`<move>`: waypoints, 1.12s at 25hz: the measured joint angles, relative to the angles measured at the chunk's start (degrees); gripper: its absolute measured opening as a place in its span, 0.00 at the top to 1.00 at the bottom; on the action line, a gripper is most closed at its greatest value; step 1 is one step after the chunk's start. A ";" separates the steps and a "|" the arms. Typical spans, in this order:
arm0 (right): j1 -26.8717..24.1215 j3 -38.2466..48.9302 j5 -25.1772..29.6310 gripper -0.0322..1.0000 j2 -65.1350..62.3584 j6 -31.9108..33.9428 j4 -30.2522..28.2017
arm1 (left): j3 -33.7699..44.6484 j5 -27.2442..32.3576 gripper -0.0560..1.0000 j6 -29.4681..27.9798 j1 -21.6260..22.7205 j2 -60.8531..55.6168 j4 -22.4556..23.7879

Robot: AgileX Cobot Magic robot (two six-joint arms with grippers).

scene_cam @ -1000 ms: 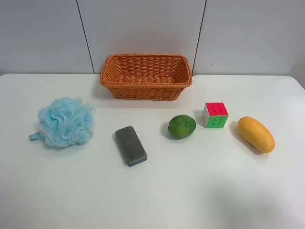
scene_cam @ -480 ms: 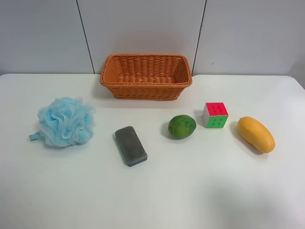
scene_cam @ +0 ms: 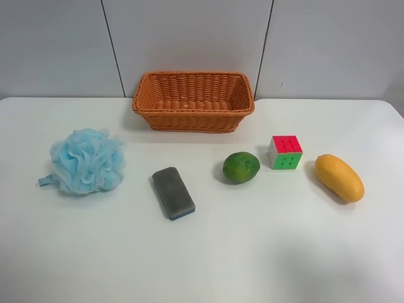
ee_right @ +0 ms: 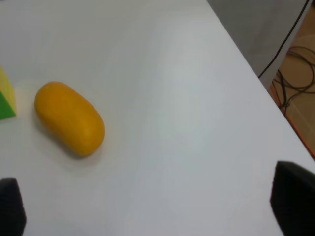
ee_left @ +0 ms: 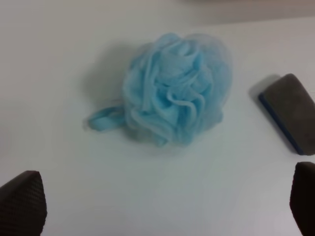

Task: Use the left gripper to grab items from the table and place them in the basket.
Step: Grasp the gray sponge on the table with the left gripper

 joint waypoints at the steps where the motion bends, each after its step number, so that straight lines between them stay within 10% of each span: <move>1: 0.00 0.00 0.00 0.01 0.00 0.00 0.00 | -0.09 -1.12 0.01 -1.99 -2.16 1.34 0.92; 15: 0.00 0.00 0.00 0.01 0.00 0.00 0.00 | -2.07 -9.30 0.01 -49.20 -33.34 21.79 19.10; 28: 0.00 0.00 0.00 0.01 0.00 0.00 0.00 | -13.14 -7.22 0.01 -53.79 -35.95 41.06 11.43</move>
